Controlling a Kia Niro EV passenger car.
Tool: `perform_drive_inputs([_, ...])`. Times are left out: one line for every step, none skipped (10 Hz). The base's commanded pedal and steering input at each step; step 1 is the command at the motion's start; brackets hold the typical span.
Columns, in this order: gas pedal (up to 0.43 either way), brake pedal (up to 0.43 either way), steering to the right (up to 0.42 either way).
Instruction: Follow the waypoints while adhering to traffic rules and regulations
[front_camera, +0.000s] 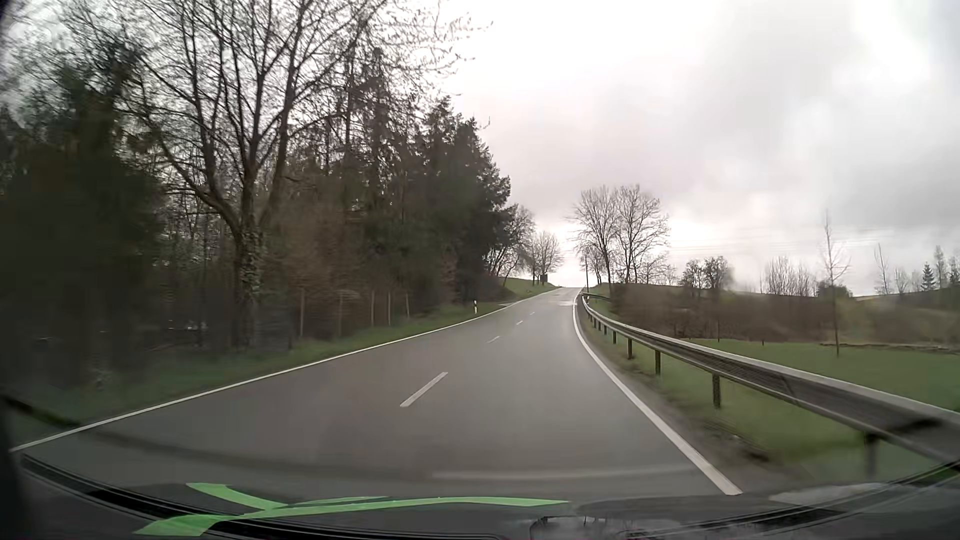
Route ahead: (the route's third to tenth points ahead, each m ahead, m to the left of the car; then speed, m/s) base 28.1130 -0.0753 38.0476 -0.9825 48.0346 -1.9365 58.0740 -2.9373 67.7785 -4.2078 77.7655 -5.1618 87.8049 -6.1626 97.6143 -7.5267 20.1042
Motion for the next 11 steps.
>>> perform_drive_inputs([0.35, 0.0, 0.021])
perform_drive_inputs([0.35, 0.0, 0.021])
perform_drive_inputs([0.358, 0.0, 0.021])
perform_drive_inputs([0.37, 0.0, 0.02])
perform_drive_inputs([0.37, 0.0, 0.02])
perform_drive_inputs([0.37, 0.0, 0.019])
perform_drive_inputs([0.37, 0.0, 0.019])
perform_drive_inputs([0.37, 0.0, 0.019])
perform_drive_inputs([0.37, 0.0, 0.018])
perform_drive_inputs([0.37, 0.0, 0.015])
perform_drive_inputs([0.37, 0.0, 0.011])
